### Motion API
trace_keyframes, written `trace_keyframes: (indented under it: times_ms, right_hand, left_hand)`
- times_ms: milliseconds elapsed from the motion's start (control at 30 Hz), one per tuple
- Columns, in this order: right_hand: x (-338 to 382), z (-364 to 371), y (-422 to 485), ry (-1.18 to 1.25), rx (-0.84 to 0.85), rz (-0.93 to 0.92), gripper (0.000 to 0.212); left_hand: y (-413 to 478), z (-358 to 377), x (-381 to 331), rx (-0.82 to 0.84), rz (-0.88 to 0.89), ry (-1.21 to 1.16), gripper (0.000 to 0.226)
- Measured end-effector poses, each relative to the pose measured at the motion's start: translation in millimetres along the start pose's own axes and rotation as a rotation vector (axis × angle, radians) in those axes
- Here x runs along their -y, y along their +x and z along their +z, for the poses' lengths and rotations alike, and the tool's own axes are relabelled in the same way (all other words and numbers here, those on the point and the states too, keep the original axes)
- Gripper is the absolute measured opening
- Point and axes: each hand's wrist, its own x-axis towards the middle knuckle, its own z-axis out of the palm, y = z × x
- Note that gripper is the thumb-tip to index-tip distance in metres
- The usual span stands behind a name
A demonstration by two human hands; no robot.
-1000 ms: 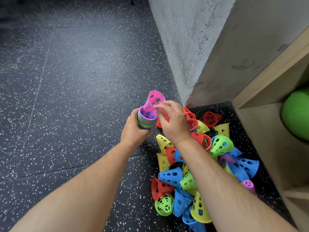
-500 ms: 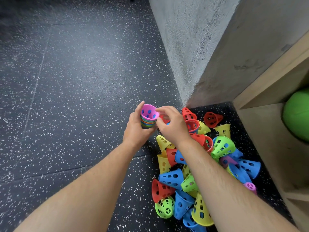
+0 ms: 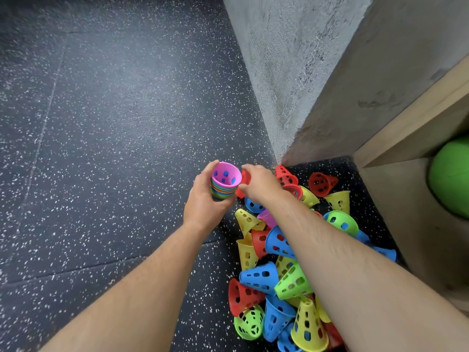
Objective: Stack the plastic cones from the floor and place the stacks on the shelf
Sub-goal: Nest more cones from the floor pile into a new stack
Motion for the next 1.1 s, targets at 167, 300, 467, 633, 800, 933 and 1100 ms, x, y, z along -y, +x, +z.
trace_keyframes:
  times_ms: [167,300,467,633,800,933,1100]
  right_hand:
    - [-6.5,4.8,9.0,-0.075,-0.07,0.114,0.017]
    - [-11.3,1.5,4.3,0.159,-0.204,0.086,0.021]
    - [-5.6,-25.0,-18.0,0.478,-0.47,-0.046,0.024]
    - [0.2,-26.6,-49.6,0.556,-0.673,-0.12,0.024]
    - [-5.8,-7.8,-71.2,0.373,-0.483,-0.294,0.027]
    - [-9.6,-1.3,-82.5,0.348,-0.343,-0.324,0.036]
    - [-19.1,-22.2,-68.7,0.32,-0.401,-0.127,0.036]
  left_hand:
    - [-0.3,0.4,-1.4,0.012,0.001,0.008,0.085]
    - [3.1,-2.6,-1.1,0.006,-0.032,-0.005,0.088]
    - [4.4,-1.1,-5.1,0.041,-0.041,0.052,0.09]
    - [3.6,3.5,-10.0,0.109,-0.004,0.134,0.101]
    - [4.2,2.4,-10.6,0.125,0.021,0.135,0.113]
    - [2.4,2.6,-11.7,0.141,0.021,0.135,0.111]
    - [3.9,12.1,-13.9,0.095,0.031,0.181,0.106]
